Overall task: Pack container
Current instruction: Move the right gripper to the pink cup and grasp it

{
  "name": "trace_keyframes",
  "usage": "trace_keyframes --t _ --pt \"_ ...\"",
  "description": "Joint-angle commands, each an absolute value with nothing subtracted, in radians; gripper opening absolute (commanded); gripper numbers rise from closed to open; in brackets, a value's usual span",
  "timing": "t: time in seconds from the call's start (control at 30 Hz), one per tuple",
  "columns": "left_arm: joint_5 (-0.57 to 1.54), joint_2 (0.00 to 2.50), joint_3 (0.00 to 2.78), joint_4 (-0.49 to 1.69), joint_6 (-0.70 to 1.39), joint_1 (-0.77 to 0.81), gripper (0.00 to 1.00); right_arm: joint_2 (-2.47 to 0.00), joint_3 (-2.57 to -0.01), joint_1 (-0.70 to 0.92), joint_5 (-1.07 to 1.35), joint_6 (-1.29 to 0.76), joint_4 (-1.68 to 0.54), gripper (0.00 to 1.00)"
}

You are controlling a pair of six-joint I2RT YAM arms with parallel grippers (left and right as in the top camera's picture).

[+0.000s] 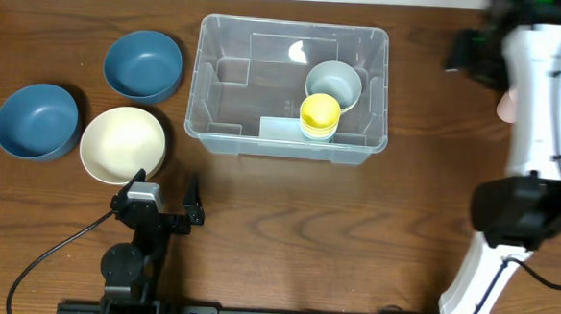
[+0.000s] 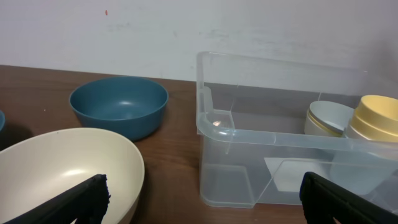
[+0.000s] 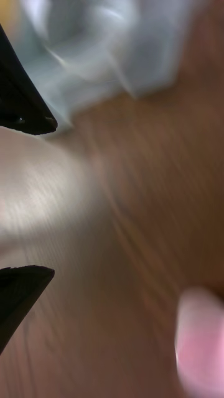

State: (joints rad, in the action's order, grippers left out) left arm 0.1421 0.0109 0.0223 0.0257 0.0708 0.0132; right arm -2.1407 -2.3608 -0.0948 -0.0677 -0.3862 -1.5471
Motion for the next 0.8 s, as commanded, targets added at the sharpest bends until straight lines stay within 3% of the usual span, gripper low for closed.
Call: trace_keyframes --t 0.0,0.3,0.77 --pt "0.149 0.005 0.004 0.059 0.057 0.007 0.98 -2.133 -2.375 -0.21 -0.044 -0.411 -1.532 0.68" --pt "0.149 0.005 0.004 0.059 0.058 0.007 0.98 -2.216 -2.374 -0.402 -0.033 -0.418 -1.492 0.69" --pt "0.149 0.005 0.004 0.059 0.058 0.007 0.98 -2.391 -2.374 -0.45 -0.052 -0.395 -1.375 0.63"
